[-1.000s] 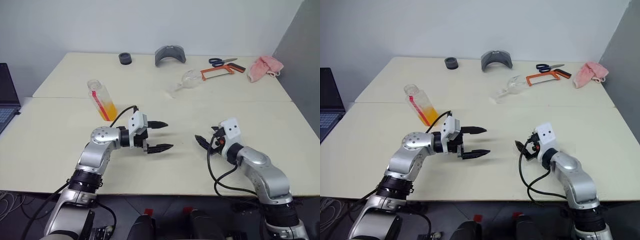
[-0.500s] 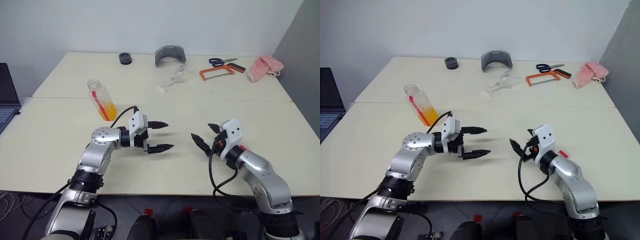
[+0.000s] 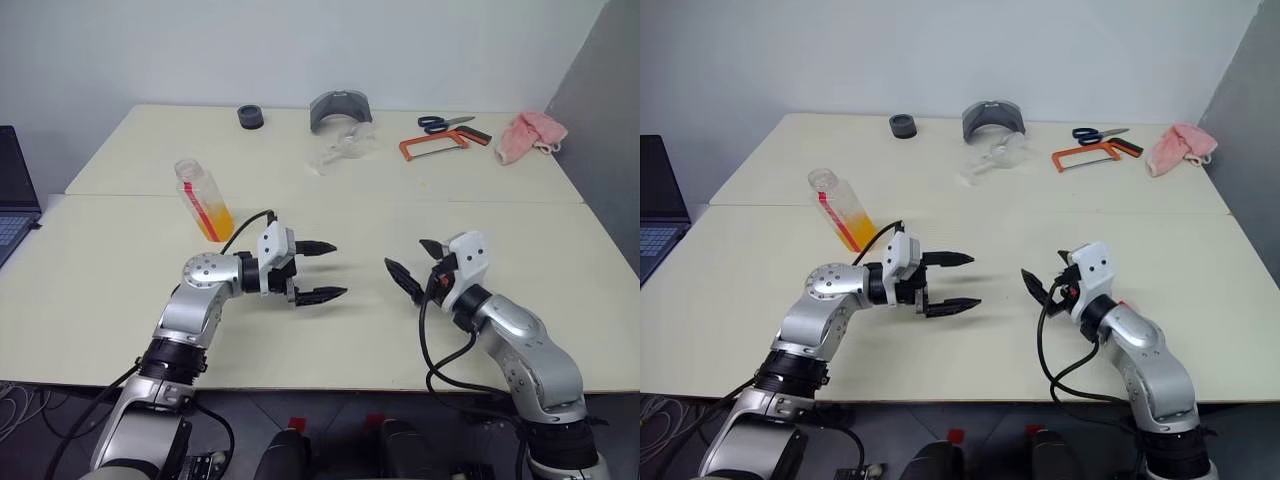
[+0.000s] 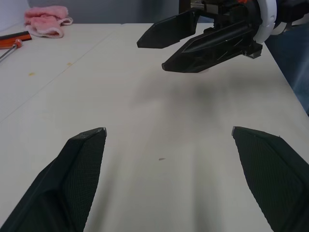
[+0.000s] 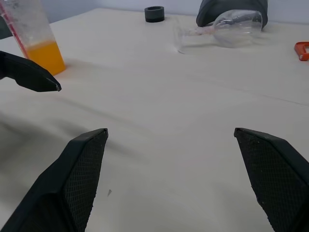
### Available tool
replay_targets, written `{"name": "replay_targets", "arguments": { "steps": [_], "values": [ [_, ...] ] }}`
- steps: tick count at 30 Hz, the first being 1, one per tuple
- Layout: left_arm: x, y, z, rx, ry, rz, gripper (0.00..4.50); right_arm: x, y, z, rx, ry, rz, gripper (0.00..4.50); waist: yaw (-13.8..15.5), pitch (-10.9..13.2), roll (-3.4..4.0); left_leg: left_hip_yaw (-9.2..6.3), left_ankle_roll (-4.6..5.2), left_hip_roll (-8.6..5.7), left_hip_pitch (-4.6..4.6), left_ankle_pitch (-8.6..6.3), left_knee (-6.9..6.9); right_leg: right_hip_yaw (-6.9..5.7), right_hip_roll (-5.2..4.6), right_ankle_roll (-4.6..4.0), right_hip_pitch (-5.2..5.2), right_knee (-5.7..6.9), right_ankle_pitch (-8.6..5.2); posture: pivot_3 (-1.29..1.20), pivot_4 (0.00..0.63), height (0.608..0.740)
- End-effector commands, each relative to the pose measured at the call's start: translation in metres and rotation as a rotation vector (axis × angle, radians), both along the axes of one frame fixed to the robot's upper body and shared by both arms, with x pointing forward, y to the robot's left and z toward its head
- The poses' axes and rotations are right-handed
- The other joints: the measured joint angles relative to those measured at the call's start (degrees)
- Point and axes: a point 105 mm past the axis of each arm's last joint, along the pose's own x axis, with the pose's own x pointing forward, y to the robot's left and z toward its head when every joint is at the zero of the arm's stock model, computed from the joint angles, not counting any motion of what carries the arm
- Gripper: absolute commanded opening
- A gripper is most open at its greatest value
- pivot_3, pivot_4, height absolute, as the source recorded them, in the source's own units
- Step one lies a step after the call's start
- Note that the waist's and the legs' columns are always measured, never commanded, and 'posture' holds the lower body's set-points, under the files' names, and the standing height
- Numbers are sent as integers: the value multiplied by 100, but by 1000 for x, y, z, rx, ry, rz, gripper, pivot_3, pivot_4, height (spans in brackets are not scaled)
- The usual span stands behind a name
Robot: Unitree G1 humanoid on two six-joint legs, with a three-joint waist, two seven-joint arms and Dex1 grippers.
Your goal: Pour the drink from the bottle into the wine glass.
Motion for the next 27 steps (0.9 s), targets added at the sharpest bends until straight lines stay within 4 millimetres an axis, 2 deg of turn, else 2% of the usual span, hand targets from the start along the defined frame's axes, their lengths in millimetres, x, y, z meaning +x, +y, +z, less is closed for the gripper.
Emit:
{"name": "replay_targets", "arguments": {
  "steps": [1,17,22,27],
  "values": [
    [0,-5,11,-4,-39,-23,4500,-3,1,23,31,-88,4,4471,0,0,0,0,0,0,0,0,0,0,0,0,0,0,0,0,150,740],
    [0,-7,12,8,-40,-42,4500,-3,-9,25,27,-94,-24,4471,0,0,0,-3,0,0,0,0,0,0,0,0,0,0,0,0,150,740],
    [0,-7,12,12,-40,-49,4500,-12,-9,37,60,-113,60,4471,0,1,2,-4,0,0,-1,0,-1,0,0,0,0,-1,0,0,150,740],
    [1,-8,12,15,-41,-53,4500,-17,-13,34,39,-83,91,4471,2,2,2,-7,0,-2,-1,0,-1,-3,-1,0,2,-3,0,0,150,740]
  ]
}}
